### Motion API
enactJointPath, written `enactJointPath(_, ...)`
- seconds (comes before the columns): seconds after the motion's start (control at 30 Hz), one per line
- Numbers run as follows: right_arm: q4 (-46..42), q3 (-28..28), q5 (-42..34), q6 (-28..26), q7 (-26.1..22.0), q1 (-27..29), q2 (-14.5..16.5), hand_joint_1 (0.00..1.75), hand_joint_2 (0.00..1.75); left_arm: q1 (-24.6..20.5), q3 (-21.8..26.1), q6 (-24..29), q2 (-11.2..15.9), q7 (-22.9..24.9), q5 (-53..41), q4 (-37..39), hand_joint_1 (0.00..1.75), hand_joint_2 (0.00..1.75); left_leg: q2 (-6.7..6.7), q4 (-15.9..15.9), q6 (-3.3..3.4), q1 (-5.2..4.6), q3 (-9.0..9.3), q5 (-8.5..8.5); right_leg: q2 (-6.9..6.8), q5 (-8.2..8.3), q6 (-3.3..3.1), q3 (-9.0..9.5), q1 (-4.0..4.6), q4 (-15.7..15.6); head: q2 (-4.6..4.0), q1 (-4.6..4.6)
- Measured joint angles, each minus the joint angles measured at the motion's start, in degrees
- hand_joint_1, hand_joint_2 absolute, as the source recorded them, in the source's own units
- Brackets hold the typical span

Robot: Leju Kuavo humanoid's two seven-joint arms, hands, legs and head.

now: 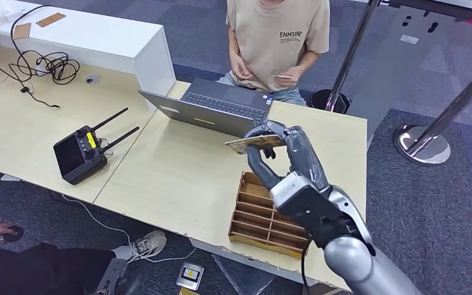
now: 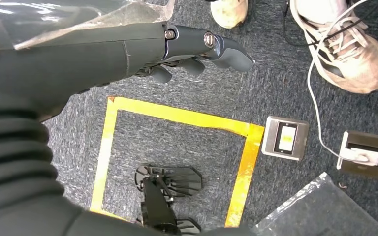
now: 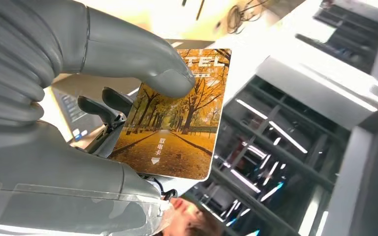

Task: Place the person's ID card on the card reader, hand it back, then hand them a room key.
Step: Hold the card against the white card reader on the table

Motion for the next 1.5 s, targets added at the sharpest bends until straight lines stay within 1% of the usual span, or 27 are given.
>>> enactJointPath(0.13,-3.8,-1.0,3.1,-0.2,1.8,2.3,-1.5,1.75,1.75,0.2,0.0,-0.1,0.0,-0.6,0.5,0.0,0.00,1.75,0.00,0.0,0.00,0.00,0.00,0.00,0.00,0.00,0.00,0.01,0.00,0.0,0.00,0.00)
enactJointPath(0.3,-3.8,-2.7,7.4,-1.5,4.0,3.4,-3.9,1.75,1.75,0.3,0.0,-0.4,0.0,-0.6,0.8,0.0,0.00,1.75,0.00,0.0,0.01,-0.01,0.00,0.02,0.00,0.04,-0.01,0.02,-0.01,0.0,0.00,0.00)
enactJointPath(0.53,-0.3,-6.0,10.5,-4.8,5.8,5.9,-7.2,1.75,1.75,0.5,0.0,-0.5,0.1,-0.6,1.5,0.0,0.00,1.75,-0.01,0.0,0.00,-0.01,-0.02,0.02,0.00,0.08,0.01,0.00,-0.01,0.0,0.00,-0.01)
enactJointPath(0.77,6.0,-9.0,11.1,-6.7,5.0,9.3,-9.0,1.75,1.75,0.6,0.0,-0.3,0.3,-0.6,2.3,0.1,0.00,1.75,-0.02,0.0,0.00,0.00,-0.04,0.02,-0.01,0.08,0.01,-0.02,0.00,0.0,0.00,0.00)
enactJointPath(0.9,9.6,-10.3,9.9,-8.0,3.6,11.8,-9.2,1.75,1.75,0.6,0.0,-0.1,0.4,-0.6,2.7,0.1,0.00,1.75,-0.02,0.0,0.00,0.00,-0.05,0.02,-0.01,0.08,0.01,-0.02,0.00,0.0,0.00,0.01)
enactJointPath(1.1,13.4,-12.2,5.2,-10.3,0.9,16.3,-9.3,1.75,1.75,0.6,0.1,0.6,0.5,-0.6,3.5,0.1,0.00,1.75,-0.02,0.0,0.00,0.00,-0.07,0.02,-0.01,0.08,0.01,-0.04,0.00,0.0,0.00,0.01)
enactJointPath(1.33,15.8,-13.9,2.6,-12.1,0.2,21.0,-9.6,1.75,1.75,0.6,0.2,1.0,0.7,-0.5,4.3,0.1,0.00,1.75,-0.01,0.0,0.00,0.00,-0.10,0.02,-0.01,0.08,0.01,-0.08,0.00,0.0,0.00,0.00)
enactJointPath(1.5,17.4,-14.8,0.3,-13.4,-0.7,23.1,-9.8,1.75,1.75,0.6,0.2,1.1,0.9,-0.5,4.6,0.1,0.00,1.75,-0.01,0.0,0.00,-0.01,-0.10,0.03,-0.01,0.08,0.01,-0.08,0.00,0.0,0.00,0.01)
